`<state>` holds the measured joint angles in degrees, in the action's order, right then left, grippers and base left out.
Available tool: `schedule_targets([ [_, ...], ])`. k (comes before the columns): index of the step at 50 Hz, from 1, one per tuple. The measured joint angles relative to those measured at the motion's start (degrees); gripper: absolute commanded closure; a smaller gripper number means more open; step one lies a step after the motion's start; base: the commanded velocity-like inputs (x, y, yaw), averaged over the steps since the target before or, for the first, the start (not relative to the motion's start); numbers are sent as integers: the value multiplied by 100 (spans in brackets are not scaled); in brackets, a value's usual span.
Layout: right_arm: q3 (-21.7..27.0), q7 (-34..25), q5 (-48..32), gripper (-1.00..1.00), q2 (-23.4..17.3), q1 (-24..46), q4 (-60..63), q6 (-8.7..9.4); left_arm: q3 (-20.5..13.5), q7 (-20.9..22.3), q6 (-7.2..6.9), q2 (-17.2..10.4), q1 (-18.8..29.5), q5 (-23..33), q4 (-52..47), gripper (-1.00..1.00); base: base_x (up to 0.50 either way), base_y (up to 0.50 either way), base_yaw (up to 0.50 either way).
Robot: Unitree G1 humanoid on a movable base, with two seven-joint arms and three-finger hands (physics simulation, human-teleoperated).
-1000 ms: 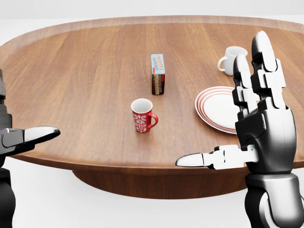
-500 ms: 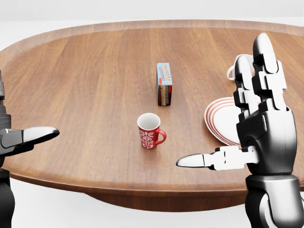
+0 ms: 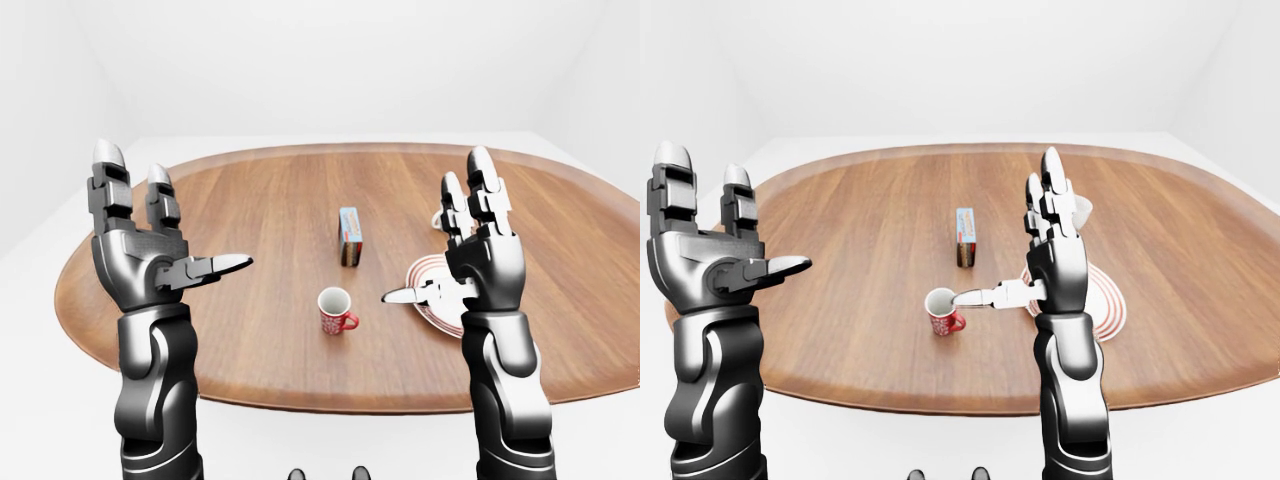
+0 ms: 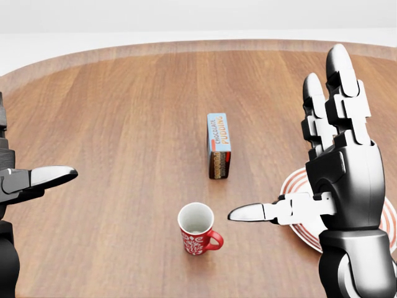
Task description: Pick up the red mug and put it on the plate
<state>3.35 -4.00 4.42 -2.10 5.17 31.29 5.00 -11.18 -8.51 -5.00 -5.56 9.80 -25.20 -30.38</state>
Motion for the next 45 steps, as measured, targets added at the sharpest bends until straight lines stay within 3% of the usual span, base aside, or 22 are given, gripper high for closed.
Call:
schedule_targets([
  [26, -32, -10, -34, -100, 9, 17, -22, 0, -31, 7, 0, -14, 0, -25, 8, -100, 50, 0, 0],
  [45, -177, 103, -485, -100, 30, 30, -195, 0, -61, 2, 0, -35, 2, -40, 19, -100, 1, 0, 0],
])
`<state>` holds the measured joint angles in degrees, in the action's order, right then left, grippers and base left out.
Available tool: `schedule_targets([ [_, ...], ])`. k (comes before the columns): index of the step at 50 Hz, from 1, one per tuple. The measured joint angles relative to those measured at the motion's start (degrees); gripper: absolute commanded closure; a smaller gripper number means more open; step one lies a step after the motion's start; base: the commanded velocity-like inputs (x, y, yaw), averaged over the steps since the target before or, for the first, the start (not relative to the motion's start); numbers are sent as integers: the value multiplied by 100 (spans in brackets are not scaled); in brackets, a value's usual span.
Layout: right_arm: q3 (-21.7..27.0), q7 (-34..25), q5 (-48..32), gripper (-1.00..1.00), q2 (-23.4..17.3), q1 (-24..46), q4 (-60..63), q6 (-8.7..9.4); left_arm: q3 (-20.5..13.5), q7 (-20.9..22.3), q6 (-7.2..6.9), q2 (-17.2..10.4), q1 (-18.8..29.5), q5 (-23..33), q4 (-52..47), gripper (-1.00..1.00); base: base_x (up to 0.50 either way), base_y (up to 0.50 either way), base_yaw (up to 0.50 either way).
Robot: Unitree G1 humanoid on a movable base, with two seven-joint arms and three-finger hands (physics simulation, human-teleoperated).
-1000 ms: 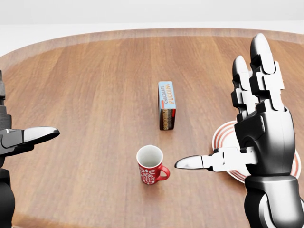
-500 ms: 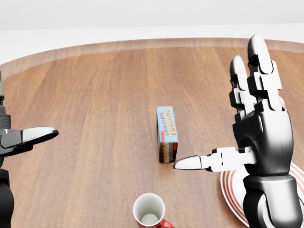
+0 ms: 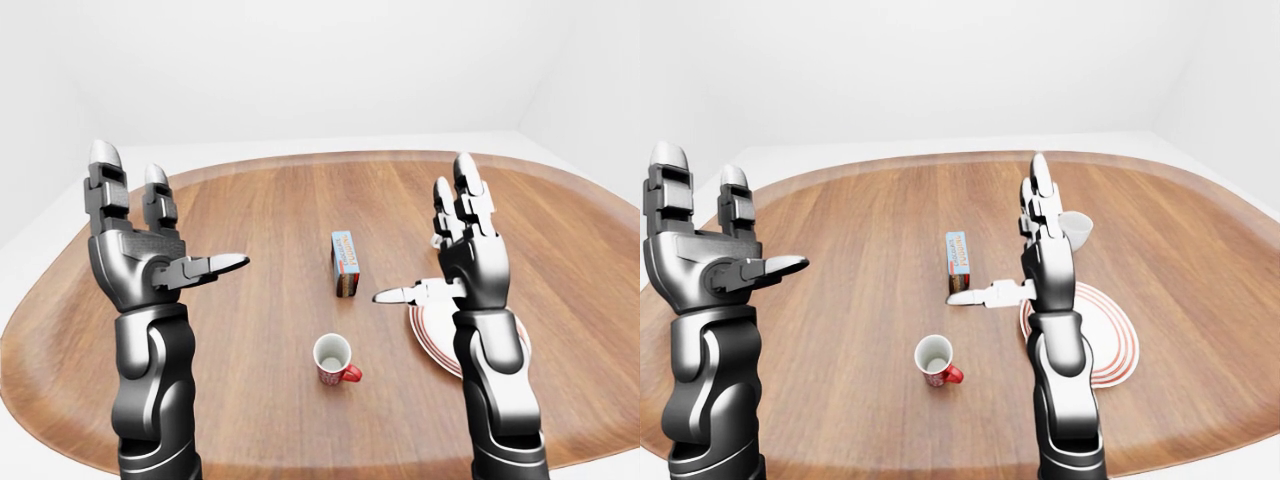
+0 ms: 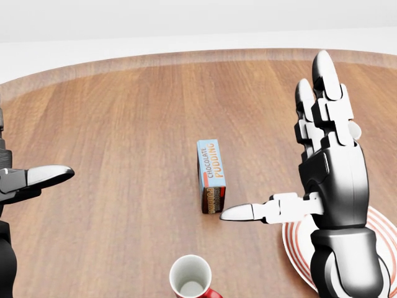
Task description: Pick up the red mug and put it on the plate
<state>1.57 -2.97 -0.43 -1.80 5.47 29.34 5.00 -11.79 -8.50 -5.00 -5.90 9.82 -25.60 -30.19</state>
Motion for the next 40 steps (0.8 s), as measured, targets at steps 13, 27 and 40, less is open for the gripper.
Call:
schedule_targets([
  [13, -306, -158, -427, -100, 57, -176, 119, 0, 0, 1, 0, -4, -2, 11, -8, -100, 0, 0, 0],
  [27, -1424, -1216, -1595, -100, 18, -214, 66, 0, -22, -4, 0, -9, -18, -10, -74, -100, 0, 0, 0],
  [40, -1909, -2156, -2742, -100, 206, -74, -205, 0, -39, -8, 0, -15, -27, -28, -103, -100, 0, 0, 0],
])
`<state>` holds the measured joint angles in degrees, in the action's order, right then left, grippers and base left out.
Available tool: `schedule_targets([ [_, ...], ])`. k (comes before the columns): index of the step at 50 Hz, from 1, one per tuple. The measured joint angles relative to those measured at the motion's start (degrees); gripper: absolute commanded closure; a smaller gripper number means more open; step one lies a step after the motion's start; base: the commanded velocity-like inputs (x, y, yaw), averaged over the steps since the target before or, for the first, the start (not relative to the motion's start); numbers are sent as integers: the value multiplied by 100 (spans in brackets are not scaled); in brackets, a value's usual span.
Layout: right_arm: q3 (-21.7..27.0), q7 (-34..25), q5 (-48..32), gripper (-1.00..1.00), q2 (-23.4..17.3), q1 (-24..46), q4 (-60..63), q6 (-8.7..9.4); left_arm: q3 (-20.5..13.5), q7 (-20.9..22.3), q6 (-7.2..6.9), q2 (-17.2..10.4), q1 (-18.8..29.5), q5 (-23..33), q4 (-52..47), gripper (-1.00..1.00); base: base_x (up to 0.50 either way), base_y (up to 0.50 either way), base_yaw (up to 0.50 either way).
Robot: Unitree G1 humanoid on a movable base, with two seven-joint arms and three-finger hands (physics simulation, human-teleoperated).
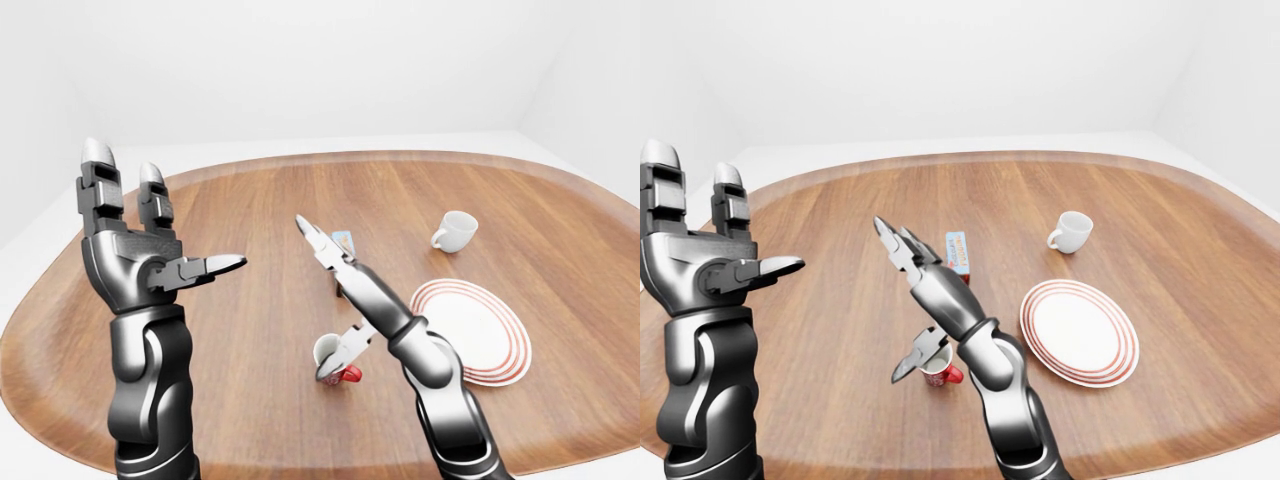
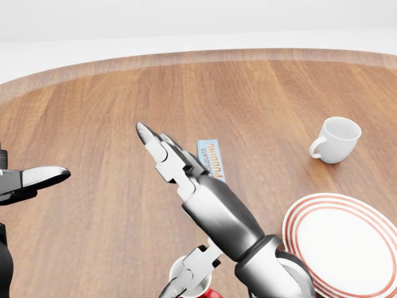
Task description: Pick up the red mug and put it on the plate
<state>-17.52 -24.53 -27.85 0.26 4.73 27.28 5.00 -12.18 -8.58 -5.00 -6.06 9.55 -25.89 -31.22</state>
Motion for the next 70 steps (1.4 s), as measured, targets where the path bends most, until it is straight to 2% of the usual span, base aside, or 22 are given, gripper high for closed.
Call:
schedule_targets([
  [17, -150, -623, -890, -100, 224, 174, -360, 0, -19, -3, 0, -7, -11, -18, -24, -100, 0, 0, 0],
  [47, -261, -840, -2102, -100, 435, 182, -1598, 0, -37, -32, 0, -29, 20, -51, -54, -100, 0, 0, 0],
  [70, -131, -624, -2532, -100, 486, 231, -2223, 0, -50, -32, 0, -34, 12, -66, -71, -100, 0, 0, 0],
])
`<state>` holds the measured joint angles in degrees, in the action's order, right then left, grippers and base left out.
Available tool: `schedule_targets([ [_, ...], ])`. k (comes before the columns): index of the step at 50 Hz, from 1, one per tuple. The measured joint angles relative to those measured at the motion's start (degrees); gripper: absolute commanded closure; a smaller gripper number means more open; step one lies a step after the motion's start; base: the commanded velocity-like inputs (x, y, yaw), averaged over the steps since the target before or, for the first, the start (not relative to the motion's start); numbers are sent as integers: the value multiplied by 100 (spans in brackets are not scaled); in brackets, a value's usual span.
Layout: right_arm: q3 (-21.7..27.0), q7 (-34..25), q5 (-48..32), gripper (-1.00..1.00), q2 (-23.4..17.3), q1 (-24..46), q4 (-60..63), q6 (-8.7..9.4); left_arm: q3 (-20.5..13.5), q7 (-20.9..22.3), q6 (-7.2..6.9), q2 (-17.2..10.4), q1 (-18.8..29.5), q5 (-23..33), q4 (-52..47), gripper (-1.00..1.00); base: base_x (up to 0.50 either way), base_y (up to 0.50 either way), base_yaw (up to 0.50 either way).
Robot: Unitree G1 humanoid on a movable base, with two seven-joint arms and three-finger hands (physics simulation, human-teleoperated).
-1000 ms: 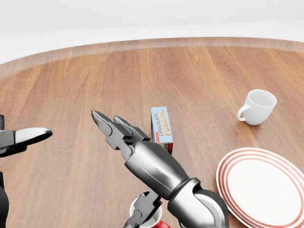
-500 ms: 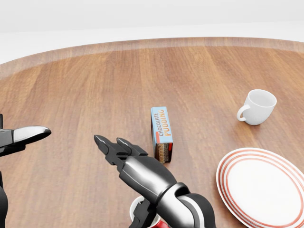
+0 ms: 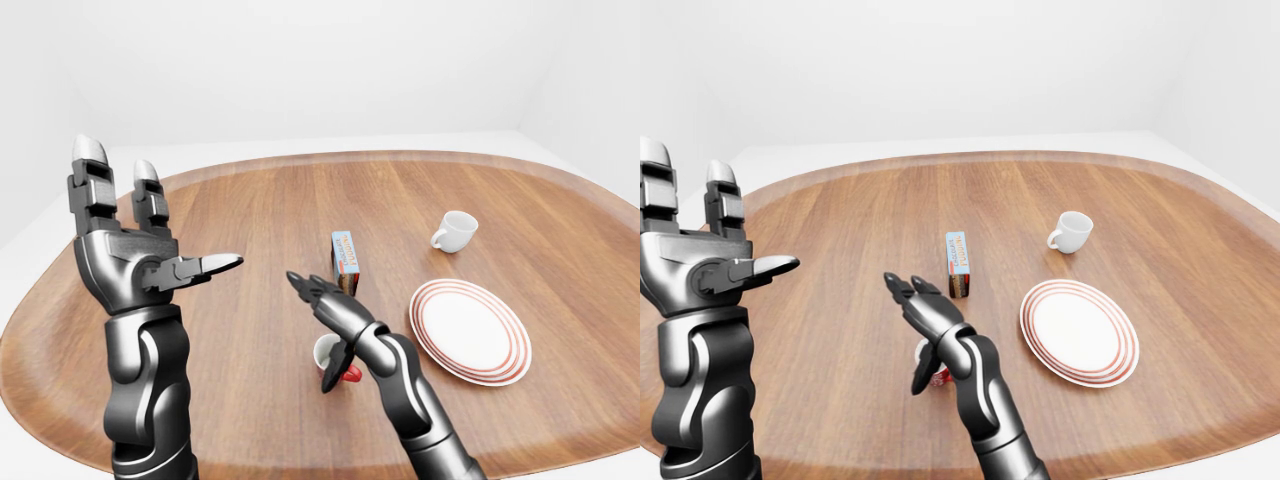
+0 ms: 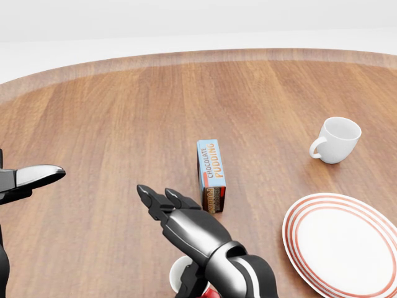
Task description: Pick up the red mug and put it on the plate
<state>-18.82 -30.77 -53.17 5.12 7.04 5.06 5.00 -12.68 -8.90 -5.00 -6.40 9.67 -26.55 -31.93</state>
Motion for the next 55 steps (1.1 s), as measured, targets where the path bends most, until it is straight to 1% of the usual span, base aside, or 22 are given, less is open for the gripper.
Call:
schedule_targets([
  [24, 169, 454, -147, -100, 22, 139, -811, 0, 2, -1, 0, 3, -1, -13, -2, -100, 0, 0, 0],
  [55, 327, 1172, -69, -100, 39, 311, -2050, 0, 7, -1, 0, 8, -13, -17, -28, -100, 0, 0, 0],
])
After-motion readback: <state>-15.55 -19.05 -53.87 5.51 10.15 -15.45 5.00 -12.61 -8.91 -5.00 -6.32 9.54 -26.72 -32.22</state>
